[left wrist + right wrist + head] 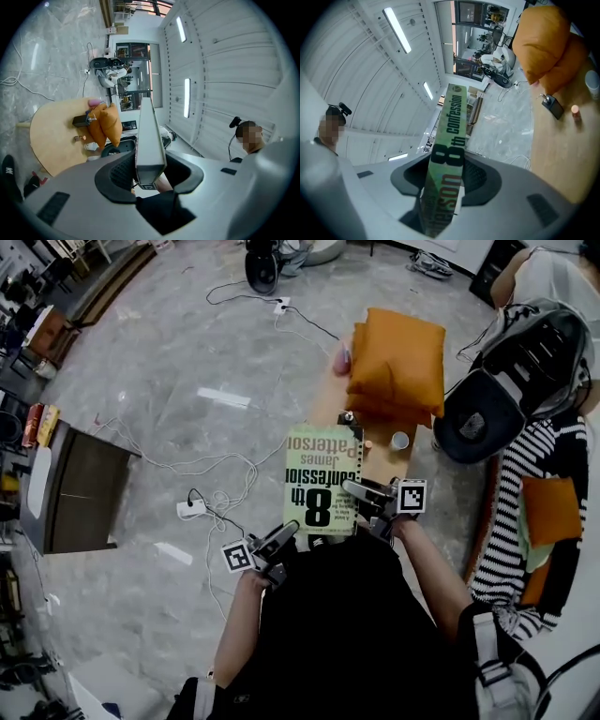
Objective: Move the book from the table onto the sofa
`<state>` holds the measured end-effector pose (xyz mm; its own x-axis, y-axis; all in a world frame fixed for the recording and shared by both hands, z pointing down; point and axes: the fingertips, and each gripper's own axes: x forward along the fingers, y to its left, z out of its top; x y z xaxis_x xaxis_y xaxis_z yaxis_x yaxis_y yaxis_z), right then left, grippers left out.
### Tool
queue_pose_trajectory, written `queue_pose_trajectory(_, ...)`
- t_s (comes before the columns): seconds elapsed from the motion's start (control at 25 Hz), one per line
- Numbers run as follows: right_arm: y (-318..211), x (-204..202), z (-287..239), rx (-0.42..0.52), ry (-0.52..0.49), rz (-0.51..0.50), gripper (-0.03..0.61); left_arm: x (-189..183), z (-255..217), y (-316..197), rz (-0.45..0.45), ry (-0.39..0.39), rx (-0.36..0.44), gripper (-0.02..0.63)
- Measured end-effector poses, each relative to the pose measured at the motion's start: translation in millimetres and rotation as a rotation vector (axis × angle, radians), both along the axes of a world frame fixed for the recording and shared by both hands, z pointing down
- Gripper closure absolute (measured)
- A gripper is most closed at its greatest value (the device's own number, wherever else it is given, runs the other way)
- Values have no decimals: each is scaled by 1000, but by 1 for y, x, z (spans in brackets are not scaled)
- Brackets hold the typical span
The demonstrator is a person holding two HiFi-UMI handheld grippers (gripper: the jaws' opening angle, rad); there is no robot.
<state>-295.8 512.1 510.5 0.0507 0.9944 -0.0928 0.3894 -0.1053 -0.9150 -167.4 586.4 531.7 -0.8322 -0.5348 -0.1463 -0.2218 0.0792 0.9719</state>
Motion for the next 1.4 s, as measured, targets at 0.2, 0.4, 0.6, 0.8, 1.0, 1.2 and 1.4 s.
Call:
queue_pose_trajectory(0.2, 2, 5, -10, -9, 2, 14, 397, 3, -5, 1, 13, -13, 8, 439)
queue_pose_trajectory(0.4, 0, 5, -17, -12, -10, 33, 397, 2, -9, -2, 39, -33, 27, 439)
queue_pose_trajectory(0.6, -1, 4, -10, -4, 7, 62, 397, 1, -6, -2, 70, -31, 44, 439)
queue_pose_trajectory(0.8, -1, -1, 5, 10, 26, 78, 397, -3, 8, -1, 108, -7, 57, 437)
queue_pose_trajectory(1.0, 0, -2, 12, -13, 59, 119, 397, -6, 20, 1, 140, 7, 87, 437)
queue_pose_trajectory(1.2, -5, -3, 11, -62, 83, 213, 405, -17, 18, 6, 166, -8, 124, 437)
queue_pose_trajectory(1.4, -14, -1, 10, -60, 64, 301, 407, -31, 18, 11, 197, -14, 111, 439)
